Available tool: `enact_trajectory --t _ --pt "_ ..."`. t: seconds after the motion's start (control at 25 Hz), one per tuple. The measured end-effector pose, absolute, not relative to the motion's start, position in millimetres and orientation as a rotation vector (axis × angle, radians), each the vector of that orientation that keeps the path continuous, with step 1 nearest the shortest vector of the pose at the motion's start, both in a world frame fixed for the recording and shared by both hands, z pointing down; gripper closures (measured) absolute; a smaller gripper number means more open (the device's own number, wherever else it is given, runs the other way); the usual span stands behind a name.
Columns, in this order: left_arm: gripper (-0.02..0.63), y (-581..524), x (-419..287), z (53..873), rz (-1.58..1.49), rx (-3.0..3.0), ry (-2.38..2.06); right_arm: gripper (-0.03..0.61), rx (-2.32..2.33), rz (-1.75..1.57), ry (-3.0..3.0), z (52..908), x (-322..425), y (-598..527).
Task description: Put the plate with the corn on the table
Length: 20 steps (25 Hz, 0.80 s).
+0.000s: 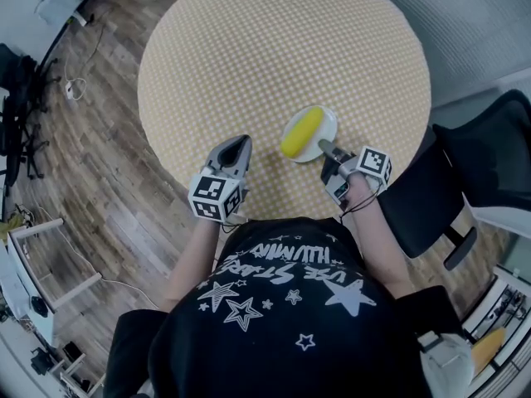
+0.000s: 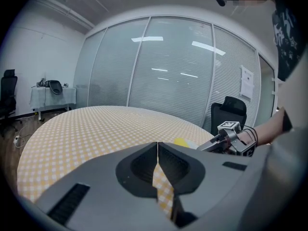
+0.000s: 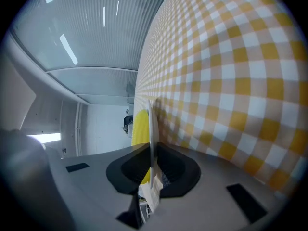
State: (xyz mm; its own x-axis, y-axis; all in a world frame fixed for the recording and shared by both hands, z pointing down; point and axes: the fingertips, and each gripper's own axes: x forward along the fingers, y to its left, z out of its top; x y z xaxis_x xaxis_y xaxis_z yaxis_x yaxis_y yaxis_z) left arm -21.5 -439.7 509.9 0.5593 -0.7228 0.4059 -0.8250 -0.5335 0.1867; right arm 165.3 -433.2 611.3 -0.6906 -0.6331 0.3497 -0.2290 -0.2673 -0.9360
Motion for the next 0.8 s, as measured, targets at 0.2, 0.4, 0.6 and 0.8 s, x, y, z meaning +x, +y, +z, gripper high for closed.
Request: enact_trajectory --t 0.2,0.4,0.6,0.8 --pt "0.601 -440 -21 510 0.389 2.424 -1.279 0.543 -1.128 -2.035 1.733 610 166 -436" --pt "0.601 -434 -21 517 0.397 2.437 -1.255 0.544 -1.270 -2.015 1.808 616 164 -435" --pt "0.601 -431 -23 519 0.389 2.454 -1.241 0.543 -1.414 -1.959 1.885 622 164 -437" --pt "0.601 -429 -32 515 0.377 2.471 -1.239 0.535 -1.602 -1.888 1.971 623 171 -433"
